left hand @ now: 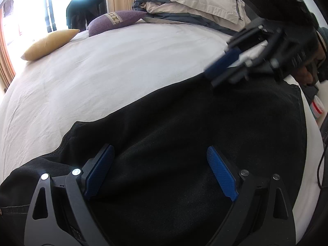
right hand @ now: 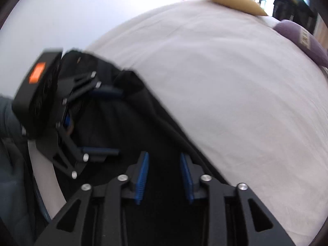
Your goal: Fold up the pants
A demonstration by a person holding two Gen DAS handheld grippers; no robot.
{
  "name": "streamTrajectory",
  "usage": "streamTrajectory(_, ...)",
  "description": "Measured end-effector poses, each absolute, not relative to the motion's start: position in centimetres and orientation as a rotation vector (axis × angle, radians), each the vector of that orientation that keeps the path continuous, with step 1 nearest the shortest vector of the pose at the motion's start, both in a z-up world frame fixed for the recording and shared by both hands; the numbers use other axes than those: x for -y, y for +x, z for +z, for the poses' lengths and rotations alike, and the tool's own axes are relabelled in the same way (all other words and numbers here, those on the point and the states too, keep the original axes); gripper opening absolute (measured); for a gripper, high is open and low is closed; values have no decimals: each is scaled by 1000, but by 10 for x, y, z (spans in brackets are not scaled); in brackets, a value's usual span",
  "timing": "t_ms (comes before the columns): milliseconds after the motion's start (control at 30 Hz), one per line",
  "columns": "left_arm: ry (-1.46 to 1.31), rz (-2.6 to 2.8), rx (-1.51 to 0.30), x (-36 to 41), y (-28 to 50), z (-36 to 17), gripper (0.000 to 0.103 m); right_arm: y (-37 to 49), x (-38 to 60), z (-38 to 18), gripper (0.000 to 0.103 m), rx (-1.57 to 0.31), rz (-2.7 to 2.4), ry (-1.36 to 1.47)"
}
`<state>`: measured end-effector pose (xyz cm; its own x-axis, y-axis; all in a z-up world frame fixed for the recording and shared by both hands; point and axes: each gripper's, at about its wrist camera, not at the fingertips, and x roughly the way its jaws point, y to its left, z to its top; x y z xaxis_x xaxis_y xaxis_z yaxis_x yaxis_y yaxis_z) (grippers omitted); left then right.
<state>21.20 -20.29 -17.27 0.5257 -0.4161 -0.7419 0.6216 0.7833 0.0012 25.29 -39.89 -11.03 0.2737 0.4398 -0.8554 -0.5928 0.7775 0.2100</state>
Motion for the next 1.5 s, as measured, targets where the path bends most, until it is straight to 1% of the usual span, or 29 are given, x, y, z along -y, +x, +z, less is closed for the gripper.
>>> streamTrajectory(167,277,-634,-807,202,213,-173,92,283,418,-112,39,-1122,664,-32)
streamTrajectory(233,276,-636,-808,202,215,-174,92,297,401,-124,39,-1179,656,-130)
streamTrajectory(333,273,-638,-808,201,213,-174,92,290,374,-133,39,-1244,769,-212)
streamTrajectory(433,275,-637,-812,202,214,-175,92,273,337,-150,37,-1205,717,-503)
streamTrajectory(500,274,-638,-818,202,215,-175,92,274,331,-151,32,-1129,648,-567)
streamTrajectory(533,270,-639,-818,202,215,-175,92,282,337,-150,32,-1118,584,-526)
streamTrajectory(567,270,-639,-818,202,215,-174,92,292,348,-149,27,-1094,463,-498)
streamTrajectory(600,271,-638,-816,202,215,-174,92,303,365,-150,9,-1084,293,-488)
streamTrajectory(633,271,-638,-815,202,215,-174,92,311,385,-148,11,-1101,164,-415)
streamTrajectory(667,270,-639,-815,202,215,-174,92,312,404,-140,12,-1115,137,-271)
streamTrajectory(700,269,-640,-814,202,215,-174,92,304,408,-124,12,-1087,204,-129)
streamTrajectory(767,268,-640,-806,201,215,-173,92,280,381,-97,12,-1007,500,51)
streamTrajectory(833,270,-641,-794,201,213,-169,92,260,342,-85,12,-990,784,78)
streamTrajectory(900,255,-620,-771,196,209,-155,92,261,310,-96,14,-1065,897,49)
streamTrajectory(1033,187,-538,-762,168,198,-130,92,279,290,-149,14,-1238,918,81)
streamTrajectory(1067,181,-519,-792,161,198,-135,92,286,291,-159,4,-1247,868,79)
streamTrajectory(1100,191,-486,-835,155,199,-146,92,295,298,-162,0,-1245,850,156)
streamTrajectory(1167,156,-476,-896,141,202,-168,91,312,323,-161,0,-1175,692,254)
streamTrajectory(1267,107,-469,-891,136,207,-164,91,323,351,-156,0,-1154,441,318)
streamTrajectory(1300,112,-465,-879,137,206,-162,91,316,346,-143,6,-1126,469,307)
streamTrajectory(1400,91,-446,-812,132,196,-146,91,288,307,-111,7,-1055,747,286)
streamTrajectory(1433,84,-434,-799,130,193,-143,91,283,291,-110,8,-1061,796,247)
streamTrajectory(1500,78,-387,-786,124,189,-136,91,287,267,-131,17,-1145,798,190)
